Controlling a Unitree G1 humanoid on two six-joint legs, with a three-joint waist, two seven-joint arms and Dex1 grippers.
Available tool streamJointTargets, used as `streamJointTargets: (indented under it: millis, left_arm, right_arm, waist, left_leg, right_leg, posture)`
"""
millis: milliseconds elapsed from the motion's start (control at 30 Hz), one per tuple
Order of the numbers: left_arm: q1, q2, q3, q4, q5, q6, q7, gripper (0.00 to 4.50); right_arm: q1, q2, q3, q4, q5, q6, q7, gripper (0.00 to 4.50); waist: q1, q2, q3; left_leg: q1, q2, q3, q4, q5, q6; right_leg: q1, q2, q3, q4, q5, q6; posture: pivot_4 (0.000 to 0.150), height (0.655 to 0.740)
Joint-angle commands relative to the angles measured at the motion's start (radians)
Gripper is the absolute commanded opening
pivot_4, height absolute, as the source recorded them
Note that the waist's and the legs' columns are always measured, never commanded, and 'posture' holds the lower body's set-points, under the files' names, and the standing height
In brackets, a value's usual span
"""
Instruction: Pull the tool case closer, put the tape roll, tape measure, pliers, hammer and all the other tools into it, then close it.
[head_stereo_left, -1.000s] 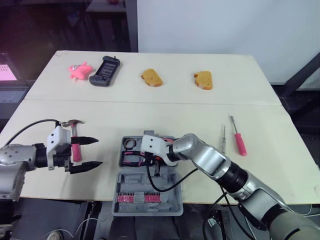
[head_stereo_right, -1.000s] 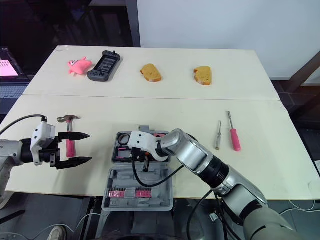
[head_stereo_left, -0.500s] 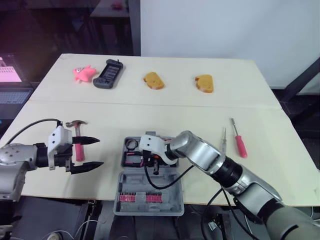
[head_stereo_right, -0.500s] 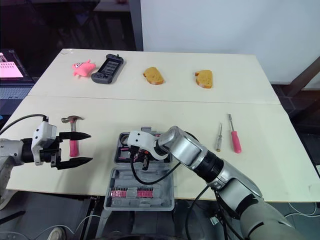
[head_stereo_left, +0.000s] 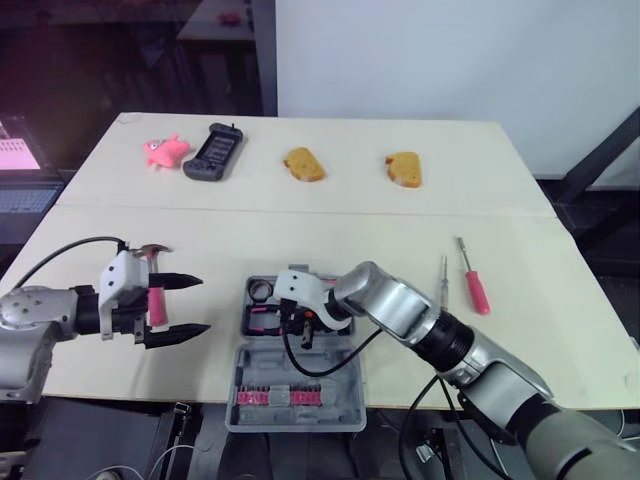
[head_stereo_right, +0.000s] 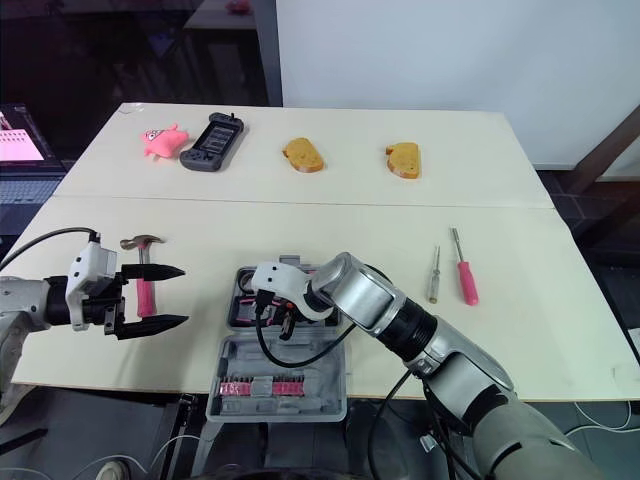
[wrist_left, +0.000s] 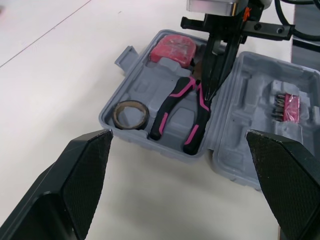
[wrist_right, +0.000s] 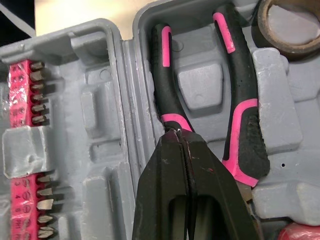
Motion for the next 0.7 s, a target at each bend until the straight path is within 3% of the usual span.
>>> streamJointTargets:
  millis: [33, 167, 267, 400, 600, 633, 700]
  left_arm:
    - [-0.006, 0.01, -0.012, -0.021, 0.006, 0.005, 0.002, 4.5]
    - [0.012, 0.012, -0.028, -0.023, 0.039, -0.031, 0.004, 4.5]
    - [0.035, 0.015, -0.036, -0.033, 0.053, -0.037, 0.006, 4.5]
    - [0.067, 0.009, -0.045, -0.057, 0.061, -0.039, 0.01, 3.29]
    - [0.11, -0.009, -0.082, -0.072, 0.101, -0.071, 0.044, 0.27]
    - [0.112, -0.01, -0.089, -0.067, 0.106, -0.071, 0.047, 0.07]
    - [0.118, -0.018, -0.12, -0.055, 0.138, -0.084, 0.061, 0.07]
  right_arm:
    - [0.008, -0.039, -0.082, -0.096, 0.063, 0.069, 0.023, 0.04]
    - [0.016, -0.109, -0.241, -0.279, 0.134, 0.029, 0.036, 0.04]
    - [0.072, -0.191, -0.393, -0.404, 0.219, -0.01, 0.078, 0.04]
    - [0.276, -0.405, -0.491, -0.497, 0.232, -0.223, 0.191, 0.0]
    - [0.599, -0.558, -0.53, -0.428, 0.121, -0.549, 0.189, 0.0]
    - [0.621, -0.562, -0.519, -0.42, 0.105, -0.57, 0.18, 0.0]
    - [0.638, -0.548, -0.481, -0.4, 0.079, -0.545, 0.152, 0.0]
  waist:
    - [0.003, 0.0, 0.001]
    - [0.0, 0.001, 0.002]
    - [0.0, 0.001, 0.002]
    - [0.014, 0.0, 0.002]
    - [0.02, 0.001, 0.004]
    - [0.018, 0.001, 0.004]
    - [0.015, 0.001, 0.005]
  left_leg:
    - [-0.002, 0.0, 0.0, 0.0, 0.0, 0.0]
    - [-0.016, 0.0, 0.0, 0.002, 0.0, 0.0]
    - [-0.016, 0.0, 0.0, -0.001, 0.0, 0.0]
    - [-0.016, 0.0, 0.0, -0.009, 0.0, 0.0]
    - [-0.015, 0.0, 0.001, -0.01, 0.0, 0.001]
    - [-0.015, 0.0, 0.001, -0.01, 0.0, 0.001]
    - [-0.014, 0.0, 0.002, -0.009, 0.0, 0.001]
  right_leg:
    - [-0.001, 0.0, 0.0, 0.0, 0.0, 0.0]
    - [-0.011, 0.0, 0.0, 0.0, 0.002, 0.004]
    - [-0.012, 0.0, 0.0, 0.0, 0.002, 0.004]
    - [-0.012, 0.0, -0.001, -0.005, 0.002, 0.004]
    - [-0.013, 0.0, -0.001, -0.006, 0.0, 0.002]
    - [-0.012, 0.0, 0.0, -0.006, 0.0, 0.003]
    - [-0.011, 0.0, 0.0, -0.006, 0.0, 0.003]
  posture:
    - [0.15, 0.7395]
    - [0.15, 0.7395]
    - [0.15, 0.7395]
    - [0.15, 0.7395]
    - [0.15, 0.7395]
    - [0.15, 0.7395]
    - [0.15, 0.7395]
